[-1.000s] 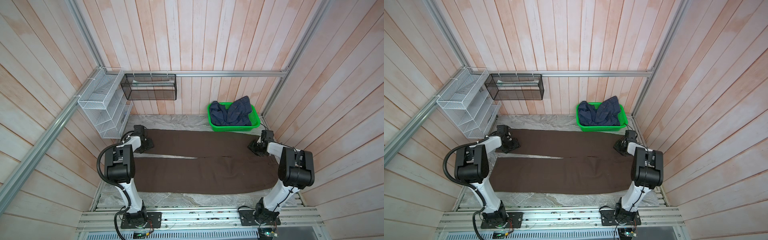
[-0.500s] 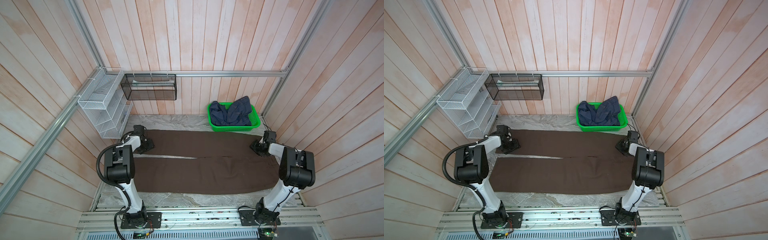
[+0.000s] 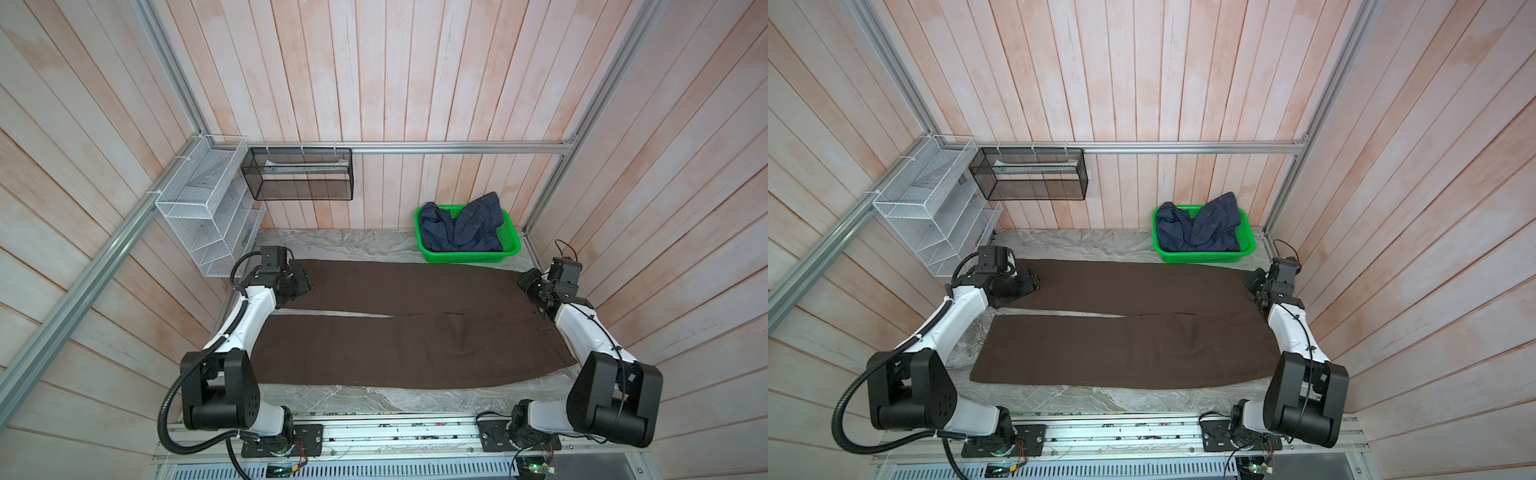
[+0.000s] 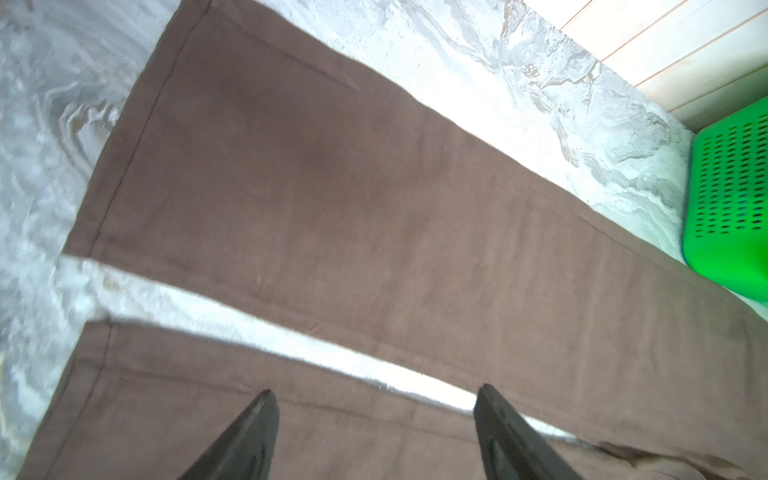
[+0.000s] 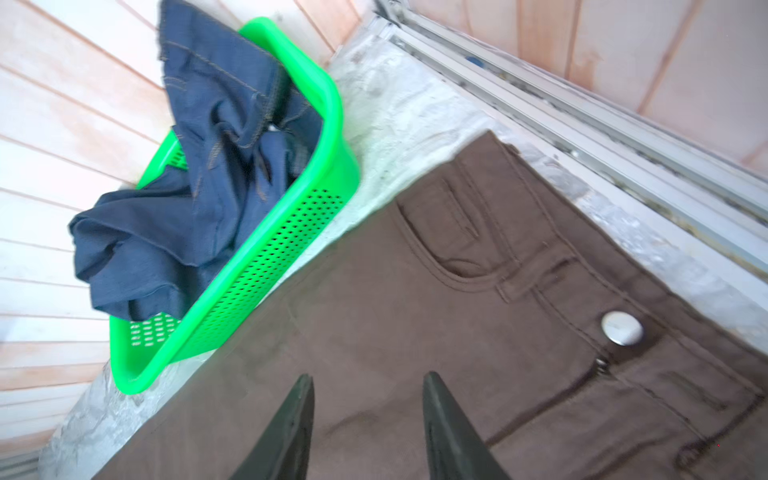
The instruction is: Fold and stack the trousers
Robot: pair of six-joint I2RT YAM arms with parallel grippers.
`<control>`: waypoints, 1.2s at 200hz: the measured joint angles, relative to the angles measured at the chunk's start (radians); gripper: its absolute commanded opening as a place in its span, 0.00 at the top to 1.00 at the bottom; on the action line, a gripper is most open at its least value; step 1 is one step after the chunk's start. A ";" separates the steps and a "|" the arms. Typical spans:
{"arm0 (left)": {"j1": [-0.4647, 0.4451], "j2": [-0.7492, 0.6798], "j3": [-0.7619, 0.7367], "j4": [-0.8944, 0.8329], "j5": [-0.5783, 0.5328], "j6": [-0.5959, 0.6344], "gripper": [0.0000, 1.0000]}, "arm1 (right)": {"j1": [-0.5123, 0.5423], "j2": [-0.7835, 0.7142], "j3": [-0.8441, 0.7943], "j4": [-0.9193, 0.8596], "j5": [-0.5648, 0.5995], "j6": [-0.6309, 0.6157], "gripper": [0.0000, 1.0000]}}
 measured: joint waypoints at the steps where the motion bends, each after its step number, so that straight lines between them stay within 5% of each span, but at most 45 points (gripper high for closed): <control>1: 0.000 -0.002 -0.002 0.000 0.000 0.000 0.23 | -0.002 0.001 -0.004 0.000 -0.001 0.002 0.56; 110: 0.000 -0.121 -0.051 -0.072 -0.035 -0.024 0.23 | -0.096 0.069 -0.179 -0.126 0.066 0.207 0.54; 240: 0.029 -0.180 -0.051 -0.105 -0.050 -0.016 0.23 | -0.237 -0.013 -0.256 -0.110 0.069 0.198 0.54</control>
